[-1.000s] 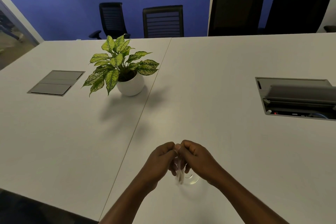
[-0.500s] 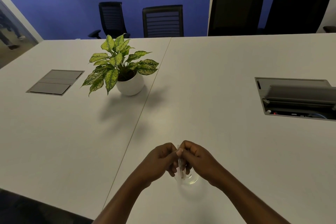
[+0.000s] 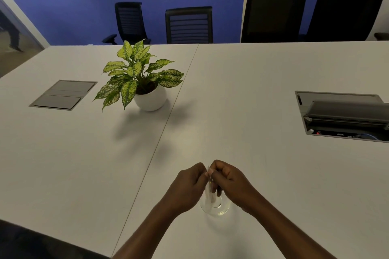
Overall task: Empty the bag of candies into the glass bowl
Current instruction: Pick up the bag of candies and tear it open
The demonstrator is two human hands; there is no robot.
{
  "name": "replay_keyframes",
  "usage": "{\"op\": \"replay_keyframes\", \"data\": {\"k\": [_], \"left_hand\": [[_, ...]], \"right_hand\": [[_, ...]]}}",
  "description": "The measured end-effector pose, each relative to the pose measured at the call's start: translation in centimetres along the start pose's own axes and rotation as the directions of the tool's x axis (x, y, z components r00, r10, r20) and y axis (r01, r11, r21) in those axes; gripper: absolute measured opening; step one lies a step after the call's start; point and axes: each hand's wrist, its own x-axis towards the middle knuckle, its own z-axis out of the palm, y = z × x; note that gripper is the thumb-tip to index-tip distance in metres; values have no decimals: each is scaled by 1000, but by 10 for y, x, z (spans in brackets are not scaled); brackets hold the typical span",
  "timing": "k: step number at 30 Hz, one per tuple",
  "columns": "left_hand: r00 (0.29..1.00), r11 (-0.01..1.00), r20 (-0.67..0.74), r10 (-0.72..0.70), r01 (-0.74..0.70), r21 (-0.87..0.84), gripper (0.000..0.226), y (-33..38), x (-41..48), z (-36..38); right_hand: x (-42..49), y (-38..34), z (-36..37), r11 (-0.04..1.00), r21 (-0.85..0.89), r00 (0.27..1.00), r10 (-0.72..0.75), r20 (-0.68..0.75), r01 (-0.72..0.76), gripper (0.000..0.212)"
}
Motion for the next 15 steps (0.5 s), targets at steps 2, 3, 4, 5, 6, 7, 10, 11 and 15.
{"op": "replay_keyframes", "data": {"k": [2,3,4,5,6,7,10,11,15], "left_hand": [[1000,1000,9,18,-18,-16,27,1,1,1],[1000,999,7,18,-18,-41,28,1,1,1],[1000,998,1,15,-15,-67,28,0,2,2],[1000,995,-7,7,-7,-96,28,0,3,3],[1000,991,-14,-4,2,-131,29,0,4,4],[1000,985,-16,-15,12,-173,30,0,4,5],[999,962,-21,-27,21,-273,31,3,4,8],[999,960,-33,-33,23,-278,32,3,4,9],[993,959,-96,-63,34,-282,32,0,6,14]], "right_hand": [[2,1,-1,1000,15,1000,4,5,-4,21],[3,2,-1,1000,24,1000,5,4,-5,21],[4,2,-1,1000,29,1000,5,-1,-5,20],[5,3,0,1000,31,1000,3,-7,-3,20],[6,3,0,999,33,1000,0,-13,1,20],[6,4,1,999,37,1000,-4,-18,4,20],[8,6,3,999,49,999,-15,-43,17,21],[9,6,4,999,50,998,-16,-57,19,21],[11,9,8,999,39,994,-30,-108,34,22]]}}
